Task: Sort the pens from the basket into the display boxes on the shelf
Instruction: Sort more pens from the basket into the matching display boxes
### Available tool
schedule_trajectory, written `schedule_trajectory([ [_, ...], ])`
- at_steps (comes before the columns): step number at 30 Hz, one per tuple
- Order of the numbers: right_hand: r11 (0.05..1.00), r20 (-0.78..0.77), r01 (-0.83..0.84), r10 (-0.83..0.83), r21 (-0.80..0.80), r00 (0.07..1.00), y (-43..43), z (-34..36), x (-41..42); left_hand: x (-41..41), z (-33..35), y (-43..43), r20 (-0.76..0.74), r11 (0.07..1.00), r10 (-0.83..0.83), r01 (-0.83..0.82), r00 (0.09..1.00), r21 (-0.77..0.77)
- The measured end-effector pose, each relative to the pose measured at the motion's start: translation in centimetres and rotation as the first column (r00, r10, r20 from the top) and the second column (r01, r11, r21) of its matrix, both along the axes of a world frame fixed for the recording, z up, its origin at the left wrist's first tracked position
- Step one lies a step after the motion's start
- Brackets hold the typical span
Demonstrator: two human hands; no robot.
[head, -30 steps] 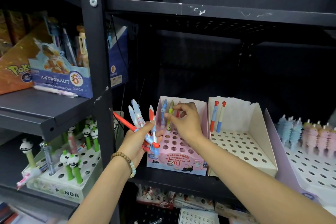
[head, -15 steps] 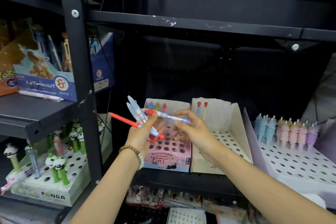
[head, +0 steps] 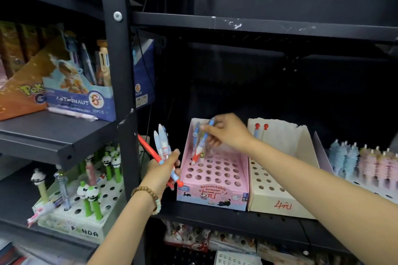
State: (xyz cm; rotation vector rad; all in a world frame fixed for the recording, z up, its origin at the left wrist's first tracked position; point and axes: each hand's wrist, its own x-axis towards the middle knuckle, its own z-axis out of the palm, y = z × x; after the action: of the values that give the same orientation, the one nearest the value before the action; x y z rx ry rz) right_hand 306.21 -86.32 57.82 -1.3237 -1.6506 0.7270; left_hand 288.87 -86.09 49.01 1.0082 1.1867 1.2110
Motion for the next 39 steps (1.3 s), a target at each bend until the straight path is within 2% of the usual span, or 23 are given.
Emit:
schedule_trajectory([
  [4,1.0,0.102,-0.001,0.002,-0.009,0.995,1.3,-0.8,-1.2,0.1,-0.1,0.0,0.025,1.0,-0.027,0.027,0.999,-0.006],
  [11,0.978,0.155,0.064,-0.096,0.197,0.983,2.3,1.2,-1.3,0.2,0.0,0.1,0.014,1.0,-0.022,0.022,1.0,-0.012],
  [15,0.988,0.222,0.067,-0.097,0.138,0.97,2.8,0.4,-1.3,0.3,0.0,0.1,0.032,1.0,-0.025,0.026,0.999,-0.009],
  [19,0.984,0.431,0.106,-0.157,0.14,0.889,3.4,-0.5,-1.4,0.2,0.1,0.1,0.054,0.999,-0.028,0.029,0.998,-0.02],
  [20,0.986,0.442,0.097,-0.149,0.138,0.884,3.4,-0.7,-1.4,0.2,0.1,0.1,0.053,0.999,-0.029,0.03,0.998,-0.02],
  [25,0.986,0.207,0.069,-0.099,0.149,0.973,3.1,-0.9,-0.8,0.2,0.1,0.0,0.044,0.999,-0.041,0.042,0.998,-0.02],
  [29,0.983,0.238,0.103,-0.136,0.149,0.962,3.1,-1.6,-1.0,0.2,0.5,-0.3,0.066,0.999,-0.054,0.054,0.996,0.005],
  [32,0.985,0.269,0.11,-0.143,0.136,0.952,2.7,-1.4,-1.4,0.1,0.9,-1.1,0.177,0.995,-0.09,0.083,0.98,0.05],
  [36,0.973,0.065,0.104,-0.12,0.207,0.991,0.2,-0.5,-1.1,0.0,1.5,-2.4,0.24,0.975,-0.209,0.182,0.948,0.128],
  [39,0.998,-0.061,0.032,-0.029,0.051,0.998,-2.2,-0.3,-0.8,0.7,2.3,-3.3,0.288,0.946,-0.316,0.278,0.904,0.166],
])
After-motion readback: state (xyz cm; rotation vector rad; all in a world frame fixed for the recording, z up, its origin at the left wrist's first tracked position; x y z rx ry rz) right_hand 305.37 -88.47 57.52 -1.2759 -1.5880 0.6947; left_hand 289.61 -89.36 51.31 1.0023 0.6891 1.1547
